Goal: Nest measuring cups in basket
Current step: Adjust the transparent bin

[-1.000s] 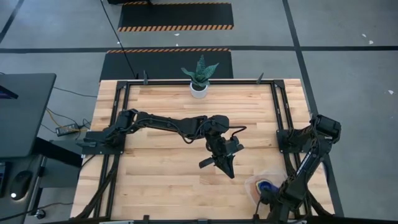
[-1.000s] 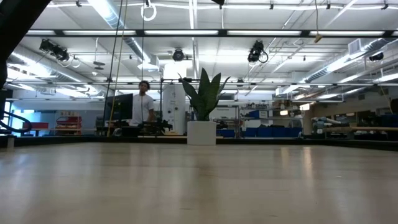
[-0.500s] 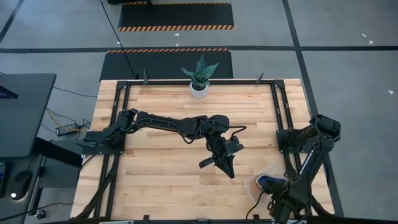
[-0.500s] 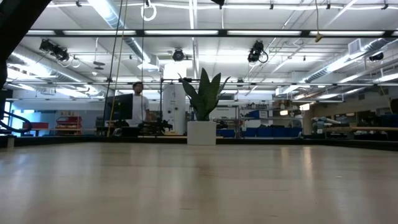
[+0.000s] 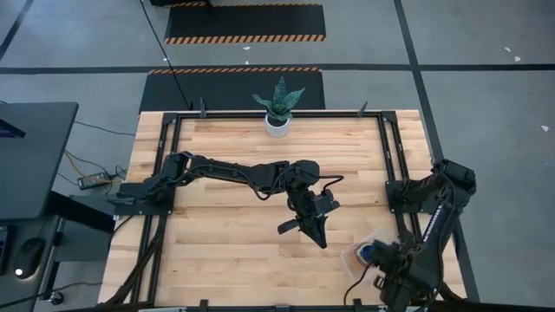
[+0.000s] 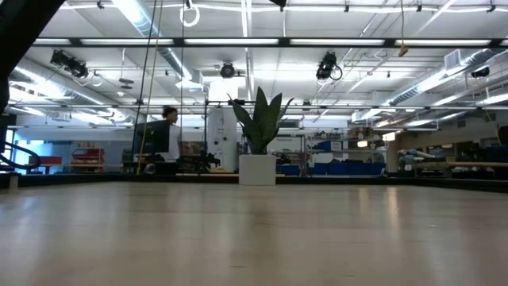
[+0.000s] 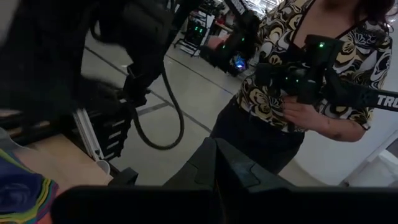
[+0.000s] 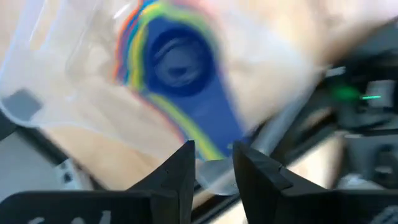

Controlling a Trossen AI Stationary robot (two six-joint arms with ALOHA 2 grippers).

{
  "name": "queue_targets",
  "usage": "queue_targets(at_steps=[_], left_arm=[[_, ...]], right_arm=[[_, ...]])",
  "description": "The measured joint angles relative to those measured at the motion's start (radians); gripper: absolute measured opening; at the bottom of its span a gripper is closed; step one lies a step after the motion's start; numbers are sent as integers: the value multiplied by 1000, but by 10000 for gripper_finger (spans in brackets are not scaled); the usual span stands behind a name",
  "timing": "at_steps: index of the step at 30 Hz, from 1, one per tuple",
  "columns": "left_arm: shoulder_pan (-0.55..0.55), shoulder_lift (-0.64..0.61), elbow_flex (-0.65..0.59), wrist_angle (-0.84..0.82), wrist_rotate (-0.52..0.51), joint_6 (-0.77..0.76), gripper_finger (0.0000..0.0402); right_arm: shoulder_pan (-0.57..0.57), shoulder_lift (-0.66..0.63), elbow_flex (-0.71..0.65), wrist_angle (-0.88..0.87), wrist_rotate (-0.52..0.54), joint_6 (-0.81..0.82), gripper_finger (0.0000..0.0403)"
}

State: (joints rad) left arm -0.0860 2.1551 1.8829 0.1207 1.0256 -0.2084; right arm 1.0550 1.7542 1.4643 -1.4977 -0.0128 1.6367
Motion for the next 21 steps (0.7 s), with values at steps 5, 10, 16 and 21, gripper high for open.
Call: queue_targets(at_steps=[5,10,16,21], left_arm=[[1,-33,-2,-4,25,-3,13],[10,-82,1,-23,59,36,13],[1,-89,0,-143,27,117,13],[-23,-78,-2,-293,-155,151,13]], right_arm=[[23,-41,102,-48,190,11,114],[39,-98,138,-67,369,43,114],[50,-162,136,-72,411,45,114],[36,-224,91,-75,506,52,114]])
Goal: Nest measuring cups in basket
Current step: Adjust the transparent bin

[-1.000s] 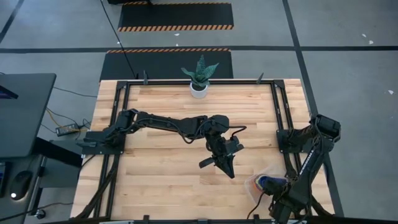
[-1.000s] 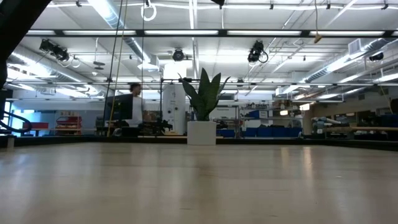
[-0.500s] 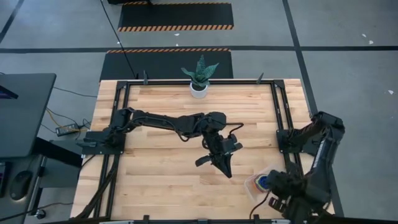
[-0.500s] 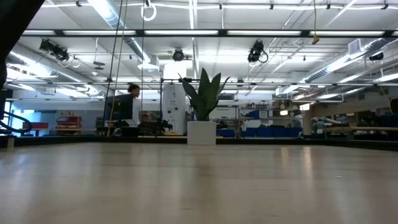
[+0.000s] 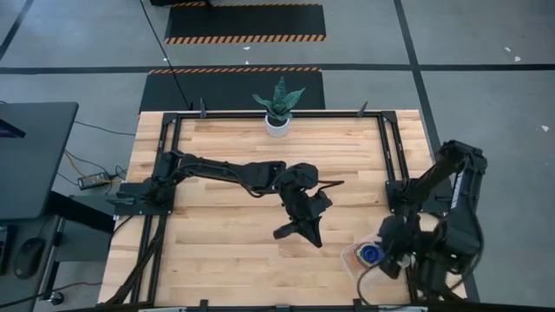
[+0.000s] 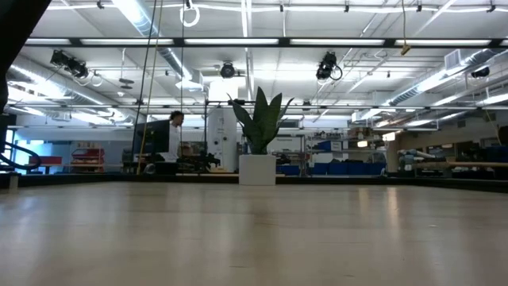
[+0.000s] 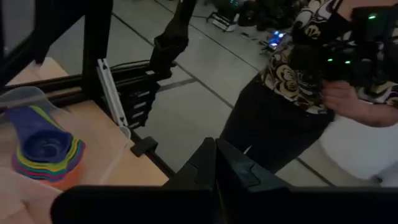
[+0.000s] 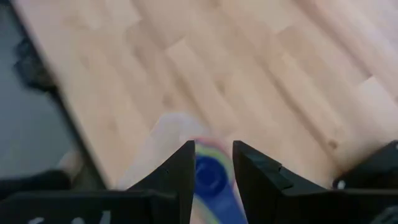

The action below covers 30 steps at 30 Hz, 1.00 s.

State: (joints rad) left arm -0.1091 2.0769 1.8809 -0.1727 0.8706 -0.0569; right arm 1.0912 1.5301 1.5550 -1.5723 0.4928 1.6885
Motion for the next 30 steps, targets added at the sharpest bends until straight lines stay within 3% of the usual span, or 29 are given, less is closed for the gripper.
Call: queue_targets(at_steps=[4,9,13,25,30], left_arm=[[-13,-3,0,4,-12,0,13],[-31,-3,0,0,-13,-26,13],[-40,-3,0,-3,-13,-37,13],[-41,-4,2,-5,-13,-63,13],[-41,-5,2,-5,-13,-63,13]], right_arm=[[-60,-40,-134,-1,8,23,114],[-136,-80,-339,1,-100,75,114],[-183,-129,-458,51,-127,113,114],[-298,-212,-689,271,-159,5,114],[-323,-212,-759,400,-265,-56,114]])
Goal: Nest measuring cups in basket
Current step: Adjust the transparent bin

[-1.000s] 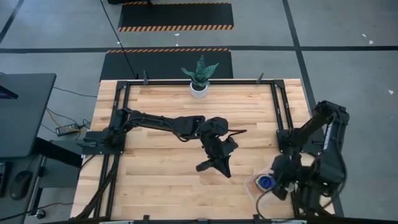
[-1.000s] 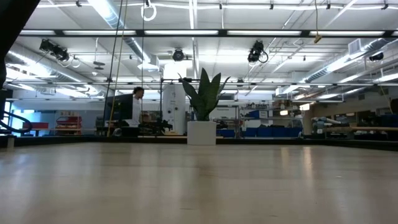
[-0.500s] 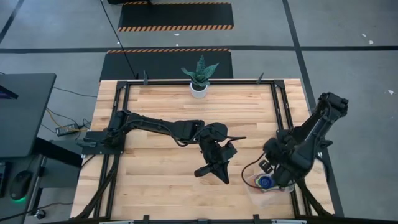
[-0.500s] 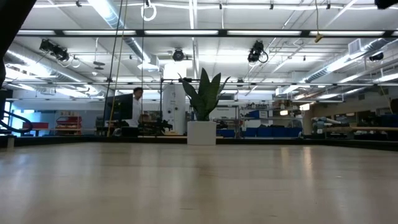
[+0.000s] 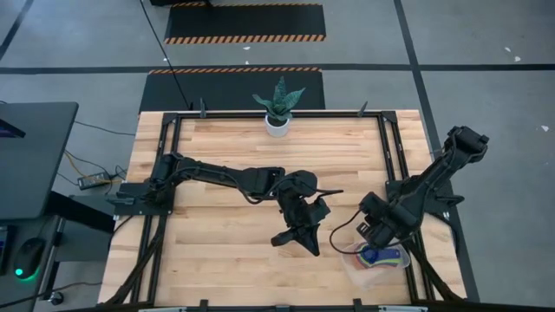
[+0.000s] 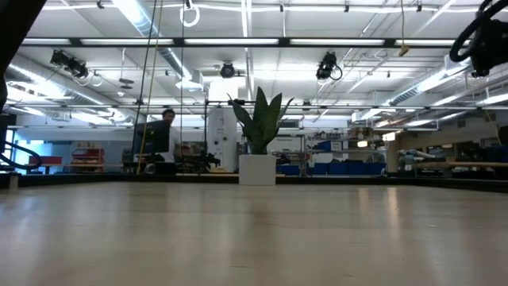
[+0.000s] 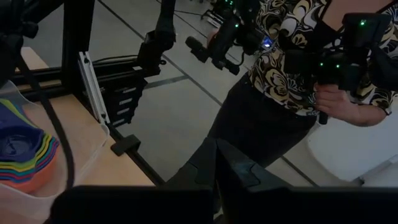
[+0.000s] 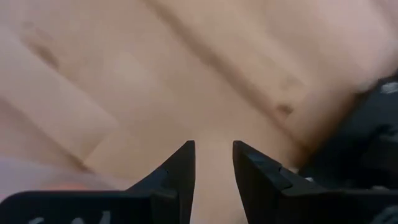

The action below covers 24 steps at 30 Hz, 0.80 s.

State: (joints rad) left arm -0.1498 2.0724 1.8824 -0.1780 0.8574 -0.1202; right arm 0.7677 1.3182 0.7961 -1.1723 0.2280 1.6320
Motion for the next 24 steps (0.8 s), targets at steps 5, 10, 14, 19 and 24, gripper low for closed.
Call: queue_targets(at_steps=[5,10,14,19,24], left_arm=[[0,0,0,0,0,0,13],[0,0,0,0,0,0,13],[0,0,0,0,0,0,13],[0,0,0,0,0,0,13],[0,0,0,0,0,0,13]], right_arm=[[4,0,-31,98,-79,-12,114],[23,0,-40,122,-175,-12,114],[48,0,-40,157,-240,3,114],[86,0,-40,245,-292,41,114],[131,0,-40,329,-309,90,114]])
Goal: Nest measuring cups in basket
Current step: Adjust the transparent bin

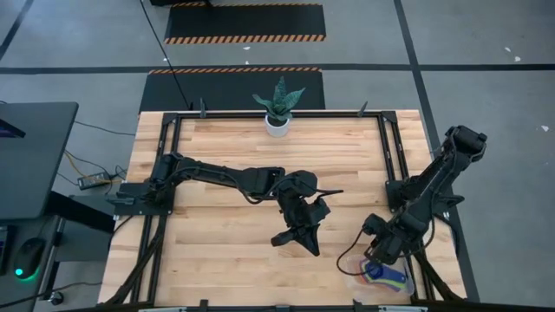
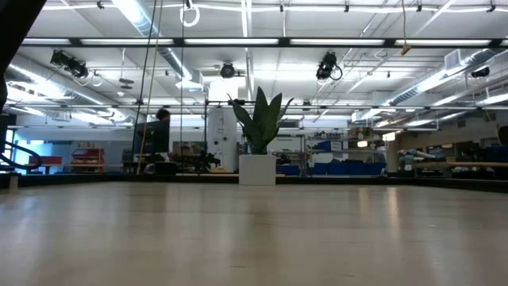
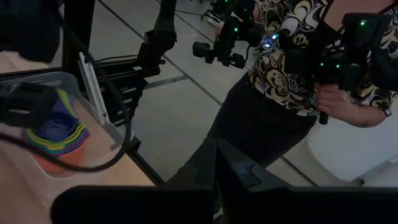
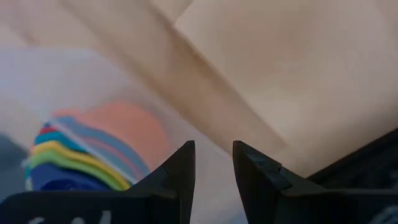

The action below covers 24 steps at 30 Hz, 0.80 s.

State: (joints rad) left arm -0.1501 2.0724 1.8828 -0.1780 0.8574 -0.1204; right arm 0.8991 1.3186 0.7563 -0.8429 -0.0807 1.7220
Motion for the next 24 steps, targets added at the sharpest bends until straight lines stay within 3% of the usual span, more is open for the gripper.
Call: queue_targets(at_steps=[6,12,19,24], left_arm=[[0,0,0,0,0,0,13],[0,0,0,0,0,0,13],[0,0,0,0,0,0,13],[0,0,0,0,0,-4,13]], right_arm=[[64,0,0,64,-40,71,114],[113,1,3,42,-4,126,114],[122,1,79,-184,19,114,114],[113,1,186,-294,116,28,114]])
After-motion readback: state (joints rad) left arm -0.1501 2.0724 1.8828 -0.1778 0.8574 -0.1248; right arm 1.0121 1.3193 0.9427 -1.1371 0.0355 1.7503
